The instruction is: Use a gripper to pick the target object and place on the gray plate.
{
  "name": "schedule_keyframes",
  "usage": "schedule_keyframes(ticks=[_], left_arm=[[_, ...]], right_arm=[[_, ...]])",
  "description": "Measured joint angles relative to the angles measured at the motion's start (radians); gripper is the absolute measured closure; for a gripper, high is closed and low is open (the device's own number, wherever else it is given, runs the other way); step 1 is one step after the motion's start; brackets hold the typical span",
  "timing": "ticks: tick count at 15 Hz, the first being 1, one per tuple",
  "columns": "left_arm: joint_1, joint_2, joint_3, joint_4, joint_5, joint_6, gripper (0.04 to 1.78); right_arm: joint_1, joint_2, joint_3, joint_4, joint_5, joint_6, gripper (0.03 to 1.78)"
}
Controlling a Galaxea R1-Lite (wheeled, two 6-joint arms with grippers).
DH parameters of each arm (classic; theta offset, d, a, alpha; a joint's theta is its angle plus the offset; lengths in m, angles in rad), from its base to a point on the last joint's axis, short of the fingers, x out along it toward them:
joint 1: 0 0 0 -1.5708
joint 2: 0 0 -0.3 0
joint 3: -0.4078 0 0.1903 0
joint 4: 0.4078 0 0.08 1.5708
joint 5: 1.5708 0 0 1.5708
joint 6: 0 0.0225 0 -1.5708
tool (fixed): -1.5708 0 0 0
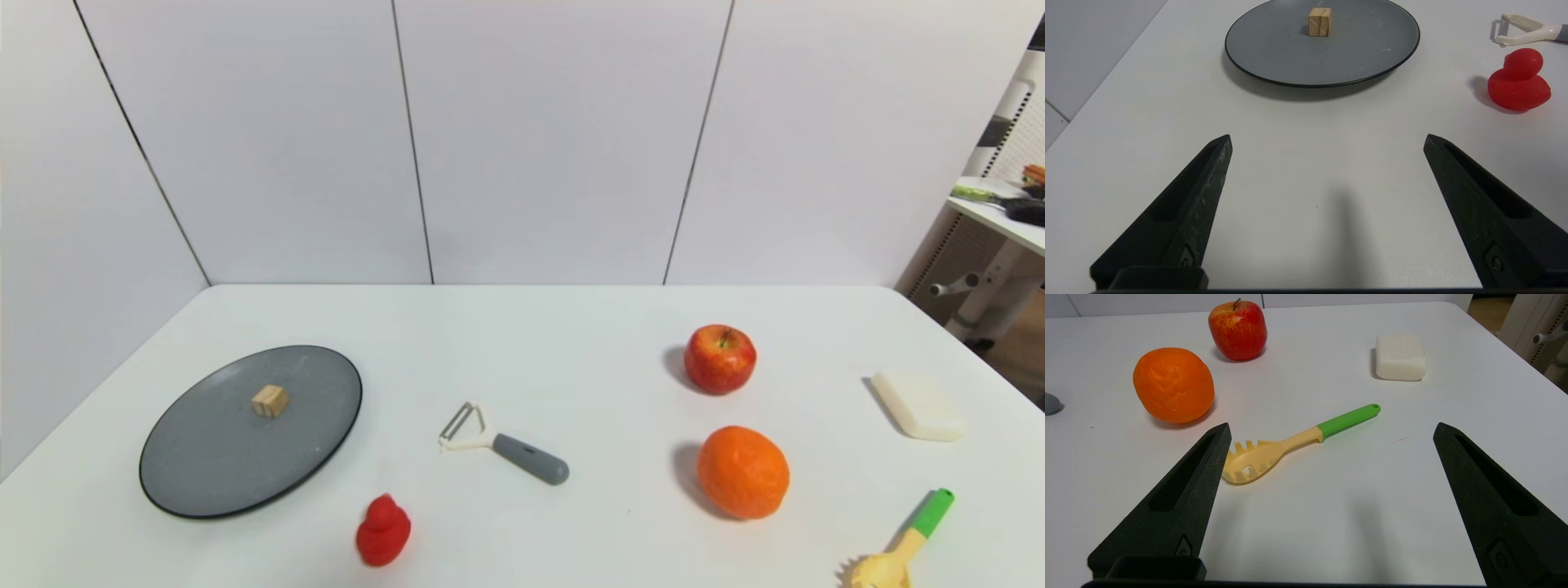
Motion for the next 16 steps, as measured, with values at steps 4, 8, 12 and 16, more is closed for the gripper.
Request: schedule_keyframes(ticks=[4, 8, 12, 16], left_arm=[[0.0, 0.0, 0.0, 0.0, 0.0, 0.0, 0.13], [0.0, 0.0, 0.0, 0.0, 0.0, 0.0, 0.13], [0.0, 0.0, 0.0, 0.0, 0.0, 0.0, 0.13], [0.0, 0.001, 0.0, 0.0, 0.0, -0.001, 0.13]], right_arm=[[0.0, 0.0, 0.0, 0.0, 0.0, 0.0, 0.1], [0.0, 0.0, 0.0, 0.0, 0.0, 0.0, 0.1], [0.0, 0.0, 0.0, 0.0, -0.005, 0.003, 0.1], [0.0, 0.0, 0.0, 0.001, -0.005, 0.004, 0.1]])
